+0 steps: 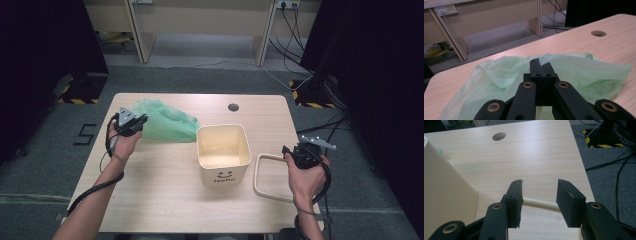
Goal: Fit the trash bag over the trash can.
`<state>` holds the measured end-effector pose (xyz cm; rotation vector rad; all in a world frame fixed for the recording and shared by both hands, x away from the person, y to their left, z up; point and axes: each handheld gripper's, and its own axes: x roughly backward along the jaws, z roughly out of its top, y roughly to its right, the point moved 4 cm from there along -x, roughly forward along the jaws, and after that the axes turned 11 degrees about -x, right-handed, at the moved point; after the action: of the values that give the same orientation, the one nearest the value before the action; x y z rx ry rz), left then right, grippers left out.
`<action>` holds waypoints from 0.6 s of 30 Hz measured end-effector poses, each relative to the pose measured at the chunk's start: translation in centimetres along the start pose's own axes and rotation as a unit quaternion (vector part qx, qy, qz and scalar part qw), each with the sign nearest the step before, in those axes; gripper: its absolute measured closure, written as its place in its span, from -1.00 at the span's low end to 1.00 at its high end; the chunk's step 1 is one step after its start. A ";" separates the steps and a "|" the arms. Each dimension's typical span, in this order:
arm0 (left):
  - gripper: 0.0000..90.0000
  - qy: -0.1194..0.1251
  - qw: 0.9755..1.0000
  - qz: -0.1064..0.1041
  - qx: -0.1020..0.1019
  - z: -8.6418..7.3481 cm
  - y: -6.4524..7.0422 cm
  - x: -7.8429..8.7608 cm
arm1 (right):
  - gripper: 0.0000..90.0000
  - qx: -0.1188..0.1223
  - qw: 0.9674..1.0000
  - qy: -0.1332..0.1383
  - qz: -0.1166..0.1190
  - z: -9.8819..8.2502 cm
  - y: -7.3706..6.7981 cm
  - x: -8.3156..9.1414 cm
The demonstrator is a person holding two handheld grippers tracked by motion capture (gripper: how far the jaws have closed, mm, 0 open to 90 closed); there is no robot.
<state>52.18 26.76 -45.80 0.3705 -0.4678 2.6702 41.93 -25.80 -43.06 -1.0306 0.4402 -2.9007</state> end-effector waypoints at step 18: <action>1.00 0.076 0.997 0.012 -0.017 4.3 0.0 2.4 | 0.24 0.010 1.000 0.011 0.026 1.3 -2.2 0.4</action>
<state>50.87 25.96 -41.11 0.1518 -0.4712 2.6843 42.56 -24.07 -41.20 -0.9711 0.4311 -2.8674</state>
